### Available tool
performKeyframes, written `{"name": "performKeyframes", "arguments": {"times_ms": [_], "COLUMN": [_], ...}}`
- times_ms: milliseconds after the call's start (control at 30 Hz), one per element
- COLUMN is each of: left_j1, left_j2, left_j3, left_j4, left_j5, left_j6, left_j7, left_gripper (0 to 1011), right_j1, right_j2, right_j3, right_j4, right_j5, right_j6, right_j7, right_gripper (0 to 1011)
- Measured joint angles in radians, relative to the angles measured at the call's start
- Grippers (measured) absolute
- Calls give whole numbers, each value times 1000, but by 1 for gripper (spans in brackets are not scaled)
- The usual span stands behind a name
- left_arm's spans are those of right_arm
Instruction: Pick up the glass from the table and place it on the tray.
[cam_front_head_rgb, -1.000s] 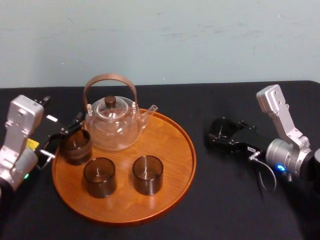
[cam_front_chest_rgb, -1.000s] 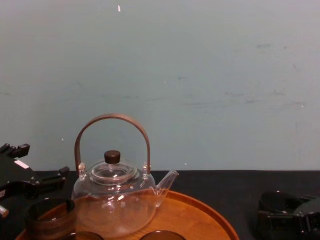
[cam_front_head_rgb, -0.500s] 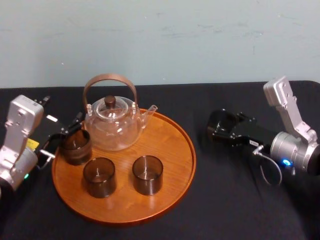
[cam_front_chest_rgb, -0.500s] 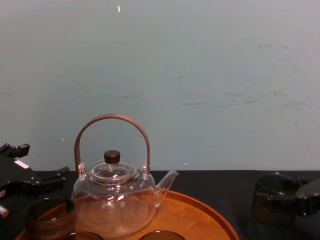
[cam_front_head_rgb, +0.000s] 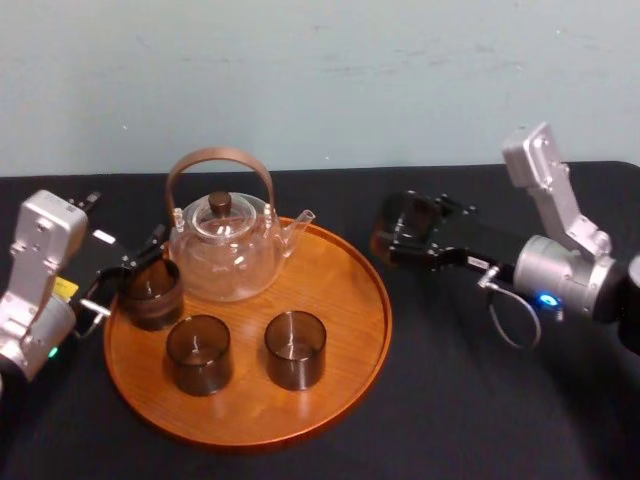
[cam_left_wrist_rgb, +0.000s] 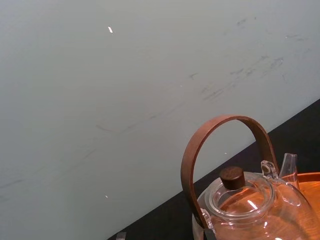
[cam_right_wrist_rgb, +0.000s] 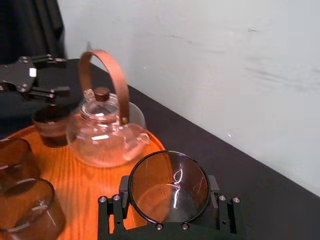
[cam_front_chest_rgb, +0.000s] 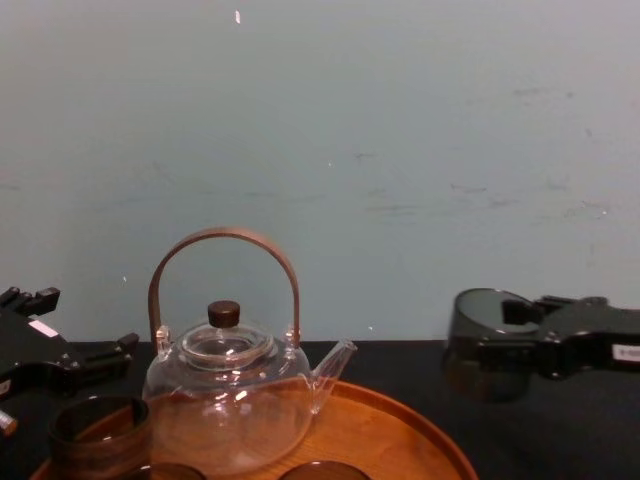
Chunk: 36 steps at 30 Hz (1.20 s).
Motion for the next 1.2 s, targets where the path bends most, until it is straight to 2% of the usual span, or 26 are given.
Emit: {"name": "performKeyframes", "arguments": {"times_ms": [300,700,1200], "left_j1": [0,0,0], "left_j2": [0,0,0], "left_j3": [0,0,0], "left_j4": [0,0,0], "left_j5": [0,0,0], "left_j6": [0,0,0], "left_j7": [0,0,0], "left_gripper": [1001,1001,1001], "right_j1": [51,77,87], "right_j2": [-40,-79,-106], "right_j3": [-56,-112,-145], "right_j4": [36,88,151], "right_j5": [-5,-6,-6], "right_j6": [-19,-35,-42], "right_j7": [20,43,52], "right_gripper": [904,905,904]}}
